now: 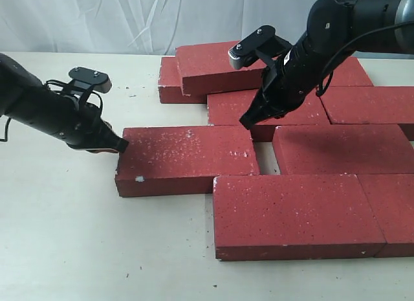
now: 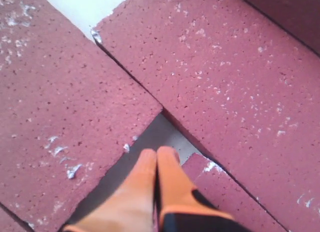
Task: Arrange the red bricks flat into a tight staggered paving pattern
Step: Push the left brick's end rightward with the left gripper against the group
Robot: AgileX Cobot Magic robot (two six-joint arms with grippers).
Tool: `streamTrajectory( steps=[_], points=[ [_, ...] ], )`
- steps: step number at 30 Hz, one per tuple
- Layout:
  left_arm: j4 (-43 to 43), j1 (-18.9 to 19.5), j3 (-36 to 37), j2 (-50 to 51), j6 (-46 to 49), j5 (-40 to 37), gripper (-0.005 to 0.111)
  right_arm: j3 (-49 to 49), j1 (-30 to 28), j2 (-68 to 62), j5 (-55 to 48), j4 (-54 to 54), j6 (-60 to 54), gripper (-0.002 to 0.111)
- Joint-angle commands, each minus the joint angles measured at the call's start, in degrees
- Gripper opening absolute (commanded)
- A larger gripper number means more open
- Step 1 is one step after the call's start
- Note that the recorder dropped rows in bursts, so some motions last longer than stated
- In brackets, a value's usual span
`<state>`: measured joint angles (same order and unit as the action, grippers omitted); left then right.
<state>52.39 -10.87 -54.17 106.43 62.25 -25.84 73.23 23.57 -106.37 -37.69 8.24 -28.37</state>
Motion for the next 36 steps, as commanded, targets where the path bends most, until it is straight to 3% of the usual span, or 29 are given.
streamTrajectory(
  steps=[1,27,36],
  points=[
    [2.68,-1.16,-0.12,0.27,1.38,1.19,0.0,0.14,-0.14,0.42,0.73,0.52,-0.24,-0.001],
    [4.58,-7.63,-0.12,0.27,1.38,6.5,0.0,0.14,-0.14,0.42,1.8,1.5,-0.24,-0.001],
    [5.1,-8.16,-0.41,1.41,1.38,6.4,0.0,0.14,-0.14,0.42,1.8,1.5,-0.24,-0.001]
  ],
)
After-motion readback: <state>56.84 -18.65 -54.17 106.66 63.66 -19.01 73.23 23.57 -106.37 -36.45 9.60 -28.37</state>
